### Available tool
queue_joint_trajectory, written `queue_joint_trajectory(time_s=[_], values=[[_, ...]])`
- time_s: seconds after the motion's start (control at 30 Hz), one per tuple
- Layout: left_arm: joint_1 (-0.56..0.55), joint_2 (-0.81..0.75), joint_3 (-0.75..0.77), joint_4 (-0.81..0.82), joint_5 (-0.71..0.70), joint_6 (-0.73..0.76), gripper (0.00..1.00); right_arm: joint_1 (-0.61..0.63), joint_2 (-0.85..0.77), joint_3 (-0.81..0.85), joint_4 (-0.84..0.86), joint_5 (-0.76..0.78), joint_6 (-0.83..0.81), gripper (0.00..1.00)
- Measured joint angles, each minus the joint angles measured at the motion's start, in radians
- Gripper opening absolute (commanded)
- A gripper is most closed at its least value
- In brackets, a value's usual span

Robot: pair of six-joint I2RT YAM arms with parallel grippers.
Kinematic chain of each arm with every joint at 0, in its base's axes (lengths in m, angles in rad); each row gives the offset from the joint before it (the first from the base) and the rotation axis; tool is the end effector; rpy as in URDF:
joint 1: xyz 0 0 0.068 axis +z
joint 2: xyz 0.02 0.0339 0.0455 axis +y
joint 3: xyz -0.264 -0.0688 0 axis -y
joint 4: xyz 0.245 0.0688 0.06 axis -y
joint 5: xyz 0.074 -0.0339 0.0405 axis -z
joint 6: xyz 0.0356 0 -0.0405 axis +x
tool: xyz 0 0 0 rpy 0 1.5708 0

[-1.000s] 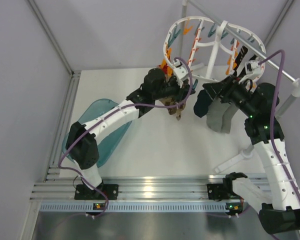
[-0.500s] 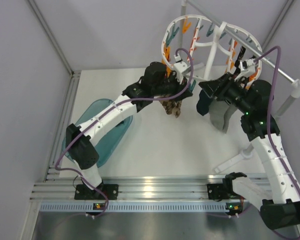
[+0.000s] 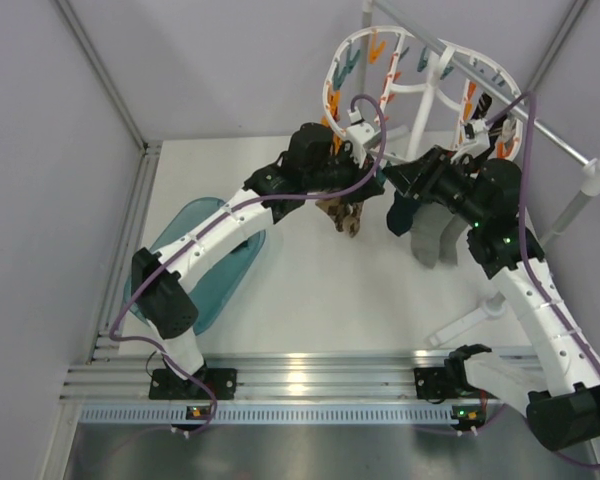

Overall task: Clip the socks to the hanger
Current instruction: Open the clamp at the hanger.

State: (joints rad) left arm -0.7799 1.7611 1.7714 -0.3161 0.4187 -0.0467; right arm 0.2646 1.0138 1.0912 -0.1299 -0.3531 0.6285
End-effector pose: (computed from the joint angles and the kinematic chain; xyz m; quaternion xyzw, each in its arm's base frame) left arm 0.2855 -0.3027 0.4032 0.3975 0.6925 -0.3858 0.4622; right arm 0.2162 0.0713 0.4107 0.0103 0.7242 0.4075 0.5561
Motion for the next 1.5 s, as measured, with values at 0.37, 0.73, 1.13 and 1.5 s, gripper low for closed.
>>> queue_joint_trajectory(time_s=[0.37,0.73,1.13,1.5], values=[[-0.002,0.016,0.017,-0.008,0.011,-0.004,0.0,0.055,0.028,-0.005,0.034,0.066,-0.025,0.57],[-0.004,0.03,0.045,-0.04,0.011,-0.003,0.0,0.089,0.058,-0.005,0.037,0.135,-0.069,0.37],[-0.01,0.026,0.043,-0.101,0.048,0.032,0.55,0.091,0.064,-0.005,0.039,0.209,-0.102,0.0],[0.247,-0.304,-0.205,-0.21,0.163,0.055,0.66,0.09,0.061,-0.005,0.036,0.204,-0.103,0.0]])
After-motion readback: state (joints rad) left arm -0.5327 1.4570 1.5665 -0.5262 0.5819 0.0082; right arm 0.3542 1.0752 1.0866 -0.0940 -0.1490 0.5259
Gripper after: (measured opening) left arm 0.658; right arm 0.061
